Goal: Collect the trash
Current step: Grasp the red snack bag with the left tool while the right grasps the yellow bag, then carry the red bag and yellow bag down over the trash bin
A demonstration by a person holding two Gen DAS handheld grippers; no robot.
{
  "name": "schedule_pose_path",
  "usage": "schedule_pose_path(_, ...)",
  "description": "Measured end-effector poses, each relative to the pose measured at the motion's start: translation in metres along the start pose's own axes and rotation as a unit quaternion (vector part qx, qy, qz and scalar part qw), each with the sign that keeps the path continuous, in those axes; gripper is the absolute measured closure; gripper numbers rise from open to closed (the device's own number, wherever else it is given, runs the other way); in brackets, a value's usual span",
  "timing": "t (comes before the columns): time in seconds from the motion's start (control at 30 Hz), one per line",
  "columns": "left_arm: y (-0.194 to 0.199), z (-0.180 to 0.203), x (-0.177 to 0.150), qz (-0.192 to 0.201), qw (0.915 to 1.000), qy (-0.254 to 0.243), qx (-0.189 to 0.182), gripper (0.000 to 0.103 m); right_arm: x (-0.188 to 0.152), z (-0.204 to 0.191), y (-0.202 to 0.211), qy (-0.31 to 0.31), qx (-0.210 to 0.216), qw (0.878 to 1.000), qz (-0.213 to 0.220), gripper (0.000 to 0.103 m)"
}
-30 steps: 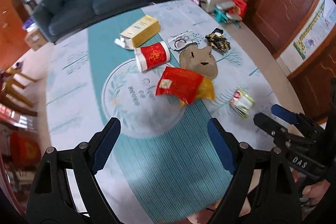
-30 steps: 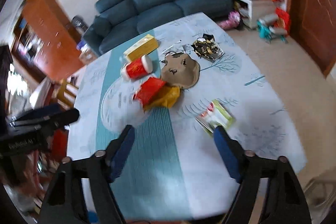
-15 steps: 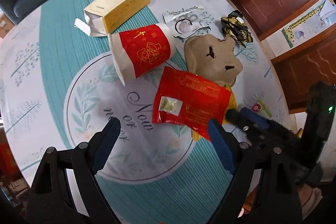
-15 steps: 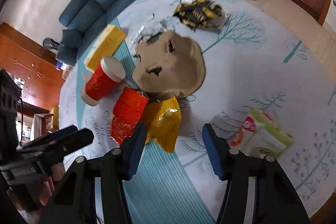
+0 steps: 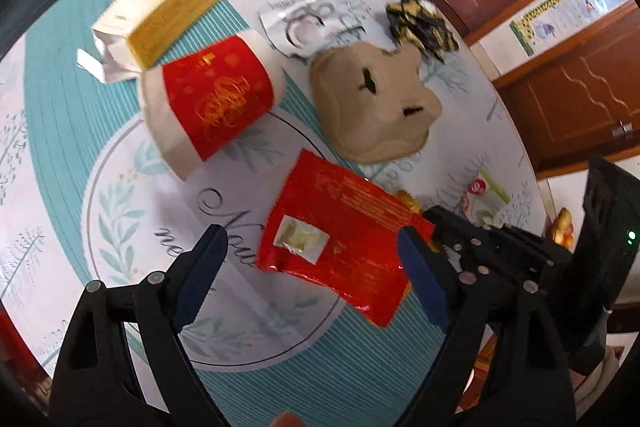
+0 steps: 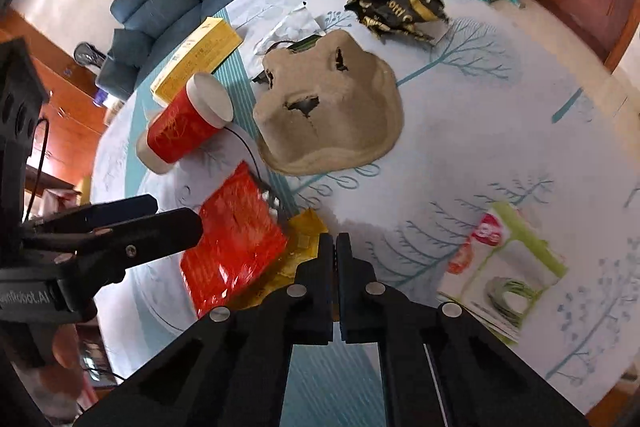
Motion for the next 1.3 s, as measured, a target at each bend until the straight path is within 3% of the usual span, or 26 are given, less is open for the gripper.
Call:
schedule_pose_path(0.2,-0.017,0.007,-0.006,-0.025,0.9994,-0.021,0.012,0.018,-0.021,0.016,0.016,-0.001,-0.034,0.999,0.011,0.101)
schedule_pose_path(0.57,-0.046,0.032,-0.006,-0.073,0.9971,-0.015,0.018,0.019,-0.032,0.029,0.017,-0.007,-0.030,0.999,0.011,0.101)
schedule_pose_path(0.67,-0.051,0.042,-0.008,-0.073,0.9959,-0.018,0.051,0.035,-0.034,0.027,0.015,-0.005,-0.025,1.000,0.009,0.101)
schedule_pose_path(0.73,-0.051,0.048,-0.010,-0.070,0.9958,-0.022,0.054,0.071,-0.035,0.025,0.015,-0.005,-0.020,1.000,0.009,0.101)
schedule_pose_path(0.83,-0.051,0.051,-0.012,-0.074,0.9967,-0.012,0.030,0.083,-0.035,0.022,0.014,-0.002,-0.019,1.000,0.009,0.101)
schedule_pose_path(1.07,-0.023,0.040,-0.031,-0.037,0.9991,0.007,0.016,0.090,-0.040,0.025,0.022,-0.004,-0.002,1.000,0.015,0.102)
schedule_pose_path(1.3,0.015,0.022,-0.041,-0.001,0.9993,0.028,0.024,0.092,-0.047,0.031,0.045,-0.006,0.014,0.999,0.032,0.102)
Point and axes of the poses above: each gripper's, at about its wrist camera, not at the fingertips, and y roughly against the way its jaws point, z to its right, x to its top, the point moved 4 cm from there along -y, roughly the way its jaws point, and after that the axes turned 11 degrees about -z, right-handed, at the moved point
